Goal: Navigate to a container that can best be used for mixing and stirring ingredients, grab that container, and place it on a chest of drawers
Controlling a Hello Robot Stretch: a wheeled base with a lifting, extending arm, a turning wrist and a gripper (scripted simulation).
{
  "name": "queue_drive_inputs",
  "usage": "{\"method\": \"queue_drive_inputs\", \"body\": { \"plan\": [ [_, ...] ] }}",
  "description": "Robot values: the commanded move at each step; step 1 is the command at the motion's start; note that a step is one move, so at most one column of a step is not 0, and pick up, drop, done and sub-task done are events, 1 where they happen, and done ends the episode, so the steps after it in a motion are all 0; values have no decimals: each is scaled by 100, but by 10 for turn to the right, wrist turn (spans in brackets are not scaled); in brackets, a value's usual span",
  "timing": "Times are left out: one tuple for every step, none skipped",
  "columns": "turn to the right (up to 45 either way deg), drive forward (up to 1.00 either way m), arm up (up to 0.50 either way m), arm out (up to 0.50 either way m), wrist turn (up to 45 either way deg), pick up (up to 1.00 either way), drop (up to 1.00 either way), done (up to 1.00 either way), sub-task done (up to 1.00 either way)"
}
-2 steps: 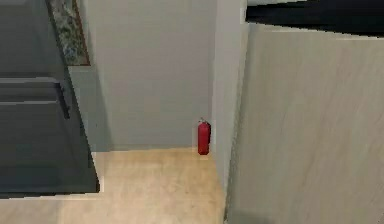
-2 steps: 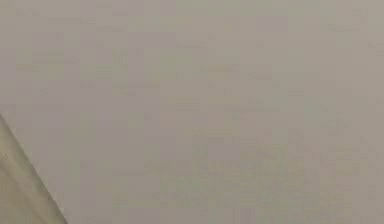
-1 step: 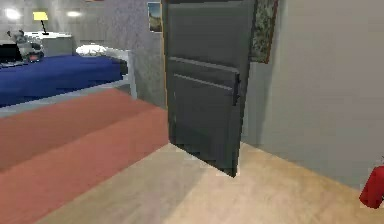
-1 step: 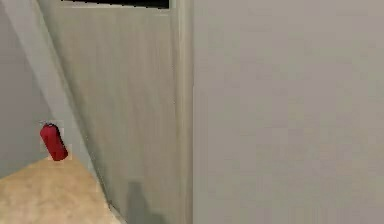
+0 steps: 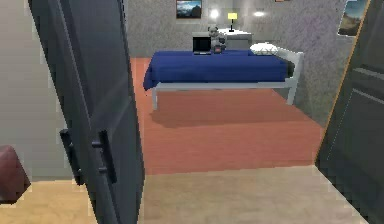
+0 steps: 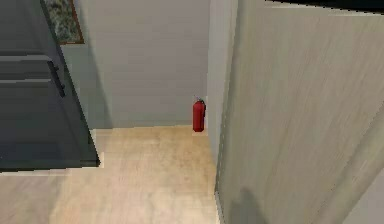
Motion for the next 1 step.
{"method": "queue_drive_inputs", "body": {
  "plan": [
    [-60, 0, 0, 0, 0, 0, 0, 0, 0]
  ]
}}
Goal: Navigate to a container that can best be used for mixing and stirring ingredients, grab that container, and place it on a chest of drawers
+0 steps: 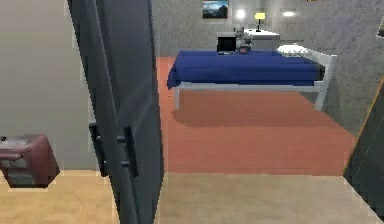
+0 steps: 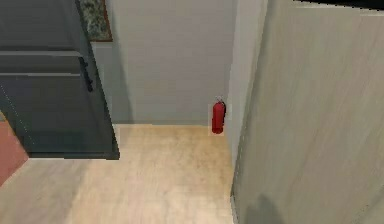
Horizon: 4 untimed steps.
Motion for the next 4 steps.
{"method": "queue_drive_inputs", "body": {
  "plan": [
    [0, 25, 0, 0, 0, 0, 0, 0, 0],
    [0, 100, 0, 0, 0, 0, 0, 0, 0],
    [-30, 0, 0, 0, 0, 0, 0, 0, 0],
    [0, 55, 0, 0, 0, 0, 0, 0, 0]
  ]
}}
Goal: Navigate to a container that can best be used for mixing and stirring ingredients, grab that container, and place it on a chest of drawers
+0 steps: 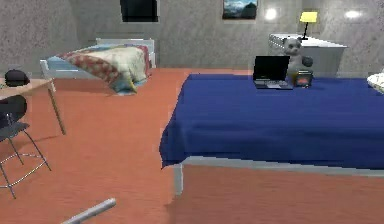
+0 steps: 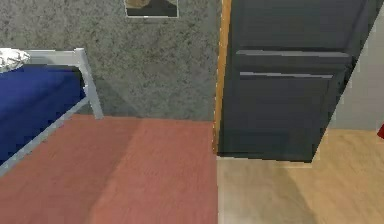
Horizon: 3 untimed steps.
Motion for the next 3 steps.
{"method": "queue_drive_inputs", "body": {
  "plan": [
    [-390, 0, 0, 0, 0, 0, 0, 0, 0],
    [0, 20, 0, 0, 0, 0, 0, 0, 0],
    [-390, 0, 0, 0, 0, 0, 0, 0, 0]
  ]
}}
